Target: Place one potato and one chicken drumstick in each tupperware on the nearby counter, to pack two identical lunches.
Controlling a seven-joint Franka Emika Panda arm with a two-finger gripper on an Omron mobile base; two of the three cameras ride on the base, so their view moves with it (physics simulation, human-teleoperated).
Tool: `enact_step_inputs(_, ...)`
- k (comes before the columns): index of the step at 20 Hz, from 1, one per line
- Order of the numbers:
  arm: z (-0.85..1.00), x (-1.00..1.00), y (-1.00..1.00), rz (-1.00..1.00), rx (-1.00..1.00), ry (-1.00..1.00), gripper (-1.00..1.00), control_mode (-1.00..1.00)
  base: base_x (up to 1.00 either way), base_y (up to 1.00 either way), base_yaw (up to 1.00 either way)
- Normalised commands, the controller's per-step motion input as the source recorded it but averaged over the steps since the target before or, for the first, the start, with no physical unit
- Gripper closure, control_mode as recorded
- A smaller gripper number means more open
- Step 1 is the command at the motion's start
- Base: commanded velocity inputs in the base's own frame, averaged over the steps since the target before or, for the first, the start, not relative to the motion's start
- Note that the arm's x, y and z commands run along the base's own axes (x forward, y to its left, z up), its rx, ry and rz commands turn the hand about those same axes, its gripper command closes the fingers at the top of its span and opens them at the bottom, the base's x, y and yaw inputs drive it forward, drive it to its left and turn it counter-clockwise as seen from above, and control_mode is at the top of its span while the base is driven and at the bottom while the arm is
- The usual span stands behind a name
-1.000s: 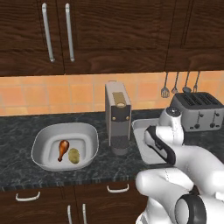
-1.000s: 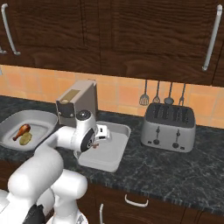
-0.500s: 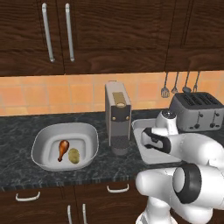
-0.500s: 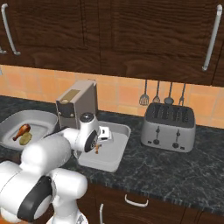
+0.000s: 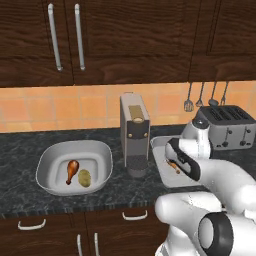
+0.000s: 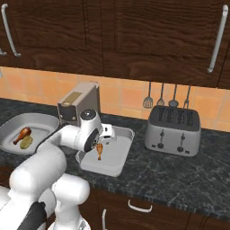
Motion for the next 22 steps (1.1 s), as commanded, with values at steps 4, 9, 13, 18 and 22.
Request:
enact_step_inputs(4, 0.67, -0.95, 0.28, -0.03, 0.01, -0.31, -1.00, -1.00, 0.00, 0.00, 0.00)
enact_step_inputs(9, 0.43, -0.89, 0.43, -0.05, -0.01, -0.21, -1.00, -1.00, 0.00, 0.00, 0.00)
enact_step_inputs(13, 0.35, -0.96, 0.27, -0.05, -0.02, -0.16, -1.00, -1.00, 0.00, 0.00, 0.00)
enact_step_inputs(18, 0.04, -0.20, 0.04, -0.01, -0.01, -0.04, -1.00, 1.00, -0.80, 0.04, -0.09)
enact_step_inputs(22, 0.00, 0.00, 0.00, 0.00, 0.00, 0.00, -1.00, 1.00, -0.71, -0.67, -0.15)
